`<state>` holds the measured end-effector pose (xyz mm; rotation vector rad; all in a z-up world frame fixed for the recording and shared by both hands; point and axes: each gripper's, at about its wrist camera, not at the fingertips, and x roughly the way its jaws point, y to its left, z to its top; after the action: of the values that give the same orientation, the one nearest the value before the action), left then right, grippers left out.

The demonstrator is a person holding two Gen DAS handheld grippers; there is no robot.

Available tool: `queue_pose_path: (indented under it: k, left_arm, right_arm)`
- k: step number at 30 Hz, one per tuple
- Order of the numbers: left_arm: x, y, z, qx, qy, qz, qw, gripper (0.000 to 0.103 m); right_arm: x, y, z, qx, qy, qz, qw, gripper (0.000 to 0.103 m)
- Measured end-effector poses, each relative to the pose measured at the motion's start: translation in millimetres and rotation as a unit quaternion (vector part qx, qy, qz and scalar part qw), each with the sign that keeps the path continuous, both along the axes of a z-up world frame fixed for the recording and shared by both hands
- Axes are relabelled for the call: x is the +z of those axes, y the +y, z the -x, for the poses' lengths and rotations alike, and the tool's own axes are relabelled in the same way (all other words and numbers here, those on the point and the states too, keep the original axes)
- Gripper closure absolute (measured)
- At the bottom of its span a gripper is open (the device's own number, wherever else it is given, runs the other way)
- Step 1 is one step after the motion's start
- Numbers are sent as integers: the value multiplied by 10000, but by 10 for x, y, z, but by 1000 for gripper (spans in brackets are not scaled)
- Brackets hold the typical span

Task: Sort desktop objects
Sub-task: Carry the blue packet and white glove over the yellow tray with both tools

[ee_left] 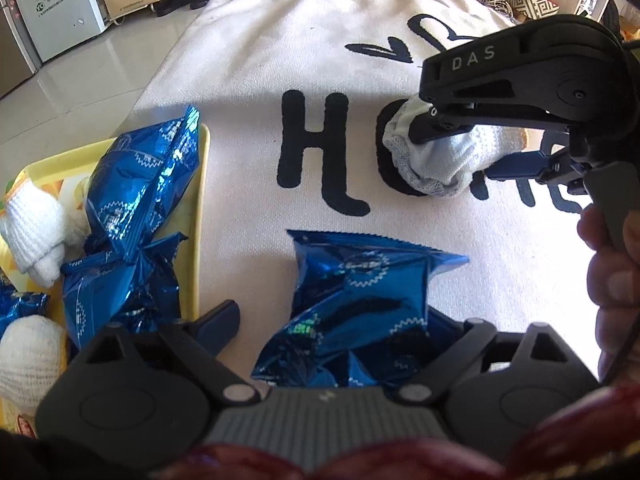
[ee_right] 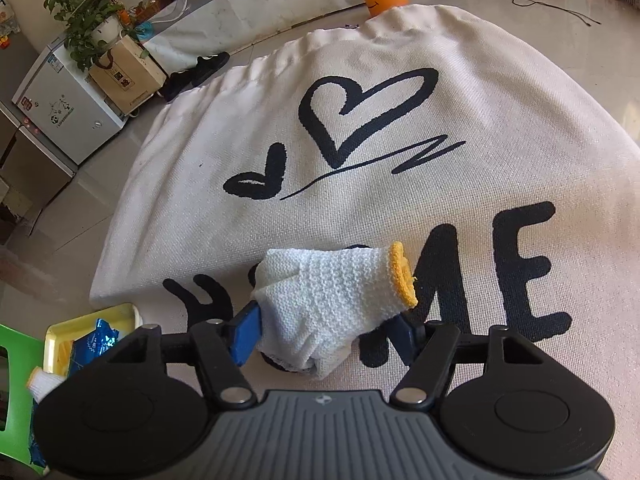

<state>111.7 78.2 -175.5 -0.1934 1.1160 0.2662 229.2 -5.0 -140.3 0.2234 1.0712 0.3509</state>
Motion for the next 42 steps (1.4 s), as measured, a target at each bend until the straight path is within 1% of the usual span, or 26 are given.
queue_pose_path:
  k: [1,2,4,6,12,16,21,23,25,29,36,42]
  left_arm:
    - [-1,-41,10,-41,-54,8,10000,23]
    - [2,-51,23,-57,-97,11,9999,26]
    - [11,-45,68,-67,-175,32,9998,37]
    - [-17,-30,66,-93,-200,89,9997,38]
    - [81,-64,196,-102,-248,110,9996,39]
    - [160,-98,330,-74,-322,111,9994,39]
    - [290,-135,521,-48,-469,105,9988,39]
    - [355,-156,628,-31,-546,77,9985,39]
    - [414,-169,748,37,-612,136,9980,39]
    - [461,-182,950,128,-657,266,9974,39]
    - [514,-225,1254,143,-690,158,9974,39]
    - [592,-230,1506,146,-790,16,9968,39]
  right_arm:
    - [13,-18,6,5,-13,-23,10000,44]
    - [38,-37,18,31,-53,-23,10000,45]
    - [80,-63,38,87,-122,9,9999,48]
    - [118,-122,62,89,-147,12,9999,49]
    - [209,-350,213,59,-38,-130,9999,49]
    - [324,-472,401,92,-72,-140,9998,49]
    - [432,-572,742,126,-51,-265,9996,49]
    - [471,-589,893,182,-88,-231,9995,49]
    - [500,-627,1022,180,-115,-211,9996,49]
    - [550,-756,1290,71,-123,-344,9993,49]
    - [638,-872,1760,126,-197,-512,9984,49]
    - [657,-909,2064,165,-217,-595,9979,49]
